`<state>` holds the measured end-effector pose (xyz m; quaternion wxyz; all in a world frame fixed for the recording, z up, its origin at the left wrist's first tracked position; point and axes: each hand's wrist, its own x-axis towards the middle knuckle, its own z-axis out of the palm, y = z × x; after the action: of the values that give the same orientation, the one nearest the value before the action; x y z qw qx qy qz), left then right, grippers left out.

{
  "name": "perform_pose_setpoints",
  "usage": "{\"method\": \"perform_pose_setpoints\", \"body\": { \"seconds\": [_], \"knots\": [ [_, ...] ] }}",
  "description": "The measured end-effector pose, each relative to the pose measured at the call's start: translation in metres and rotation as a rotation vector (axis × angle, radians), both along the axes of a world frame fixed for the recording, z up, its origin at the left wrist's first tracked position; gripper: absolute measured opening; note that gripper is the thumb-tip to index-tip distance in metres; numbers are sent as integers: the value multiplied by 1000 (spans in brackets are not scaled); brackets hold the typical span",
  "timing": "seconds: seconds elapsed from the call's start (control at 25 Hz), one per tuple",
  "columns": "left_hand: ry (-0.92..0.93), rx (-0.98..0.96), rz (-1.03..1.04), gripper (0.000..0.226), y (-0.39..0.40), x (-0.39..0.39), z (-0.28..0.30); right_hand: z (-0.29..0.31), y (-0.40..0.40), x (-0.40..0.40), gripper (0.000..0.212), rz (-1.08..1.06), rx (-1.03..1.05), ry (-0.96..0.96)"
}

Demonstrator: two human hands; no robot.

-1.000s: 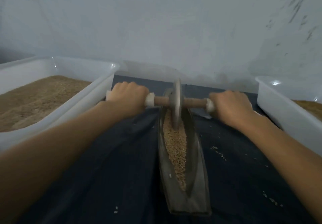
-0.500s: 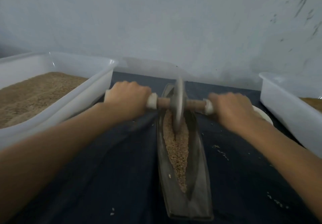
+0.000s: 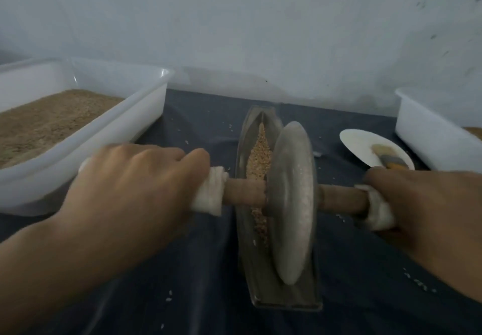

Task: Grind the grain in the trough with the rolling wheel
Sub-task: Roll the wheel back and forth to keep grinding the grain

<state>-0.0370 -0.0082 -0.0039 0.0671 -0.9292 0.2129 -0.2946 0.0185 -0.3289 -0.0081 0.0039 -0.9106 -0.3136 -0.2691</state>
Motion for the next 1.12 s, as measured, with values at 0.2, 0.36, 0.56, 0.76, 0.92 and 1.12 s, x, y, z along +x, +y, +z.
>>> {"method": "perform_pose_setpoints", "body": {
  "seconds": [0.2,0.36,0.56,0.76,0.92,1.12],
  "knots": [
    [94,122,237,38,-11,62,-9,-5,15,38,40,-253,-207,43],
    [134,-86,372,14,-7,168,-1,14,54,131,16,-352,-167,-66],
    [174,-103,316,15,-8,137,-10,12,44,116,22,-246,-232,-38],
    [-56,32,47,43,-7,6,-3,-20,-7,32,21,-158,-221,173],
    [144,180,266,40,-22,25,3,-18,2,33,28,-150,-178,79],
    [108,175,425,17,-40,140,23,-8,43,133,27,-338,-20,236]
  ]
}}
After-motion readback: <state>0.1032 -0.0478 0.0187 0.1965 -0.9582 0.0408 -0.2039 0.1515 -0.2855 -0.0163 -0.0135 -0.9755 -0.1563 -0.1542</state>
